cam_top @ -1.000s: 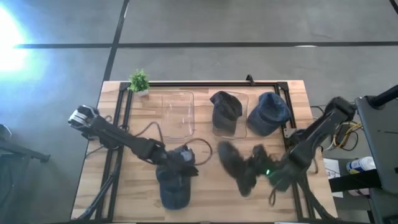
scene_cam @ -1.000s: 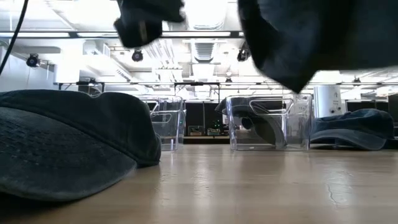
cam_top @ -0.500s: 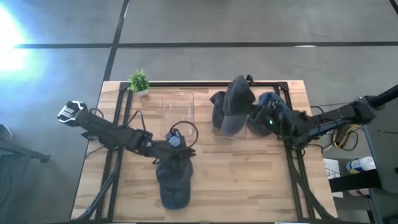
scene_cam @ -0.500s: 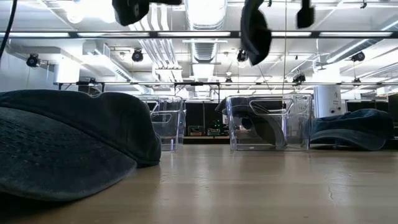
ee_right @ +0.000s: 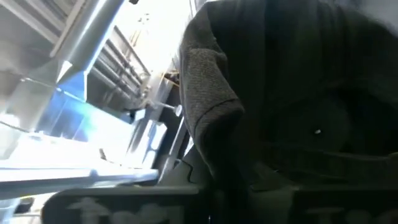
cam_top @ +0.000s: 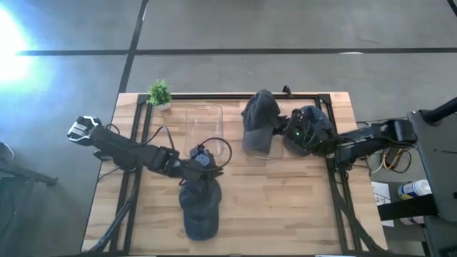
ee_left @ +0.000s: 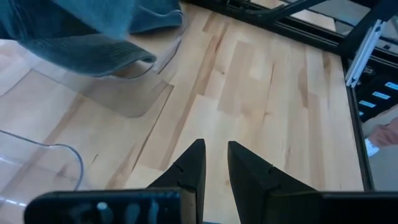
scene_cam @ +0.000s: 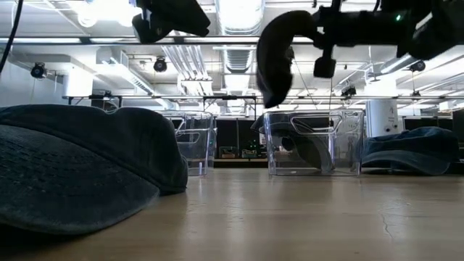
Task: Pick & Place hat
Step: Put the gray cap into the right transparent bin
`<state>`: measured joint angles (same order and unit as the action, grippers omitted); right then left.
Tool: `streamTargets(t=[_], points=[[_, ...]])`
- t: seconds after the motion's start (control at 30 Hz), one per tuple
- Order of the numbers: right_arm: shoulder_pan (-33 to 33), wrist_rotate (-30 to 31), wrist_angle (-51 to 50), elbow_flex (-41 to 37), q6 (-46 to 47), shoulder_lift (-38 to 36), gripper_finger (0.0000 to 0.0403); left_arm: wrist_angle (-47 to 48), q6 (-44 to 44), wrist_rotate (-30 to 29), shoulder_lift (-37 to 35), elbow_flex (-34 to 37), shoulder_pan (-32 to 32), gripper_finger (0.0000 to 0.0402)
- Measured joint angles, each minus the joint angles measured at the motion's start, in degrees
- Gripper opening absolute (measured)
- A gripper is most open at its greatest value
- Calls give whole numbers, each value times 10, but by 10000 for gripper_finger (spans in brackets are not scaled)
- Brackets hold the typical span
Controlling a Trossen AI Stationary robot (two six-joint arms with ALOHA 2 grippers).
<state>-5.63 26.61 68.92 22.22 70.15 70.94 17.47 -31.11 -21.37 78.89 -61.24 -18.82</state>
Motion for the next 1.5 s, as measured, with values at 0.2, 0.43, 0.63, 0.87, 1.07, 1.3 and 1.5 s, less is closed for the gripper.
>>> streamTargets(t=[0.2, 0.43, 0.63, 0.87, 1.07, 1.3, 1.5], points=[[3, 3, 69, -19, 67, 104, 13, 1, 0, 3, 0, 16, 8, 62], [32, 76, 68, -64, 87, 106, 13, 4, -13, 14, 0, 26, 6, 62], [69, 177, -6, -112, 115, 35, 13, 1, -8, 15, 0, 29, 5, 62], [78, 168, -284, -104, 242, -61, 61, 1, -6, 16, 0, 33, 6, 62], [79, 130, -520, -58, 229, -145, 142, 1, -6, 16, 0, 33, 6, 62], [76, 124, -827, 65, 204, -201, 174, -5, -5, 16, 0, 33, 8, 62], [75, 116, -1088, 148, 265, -186, 168, -11, -8, 15, 0, 33, 8, 62]])
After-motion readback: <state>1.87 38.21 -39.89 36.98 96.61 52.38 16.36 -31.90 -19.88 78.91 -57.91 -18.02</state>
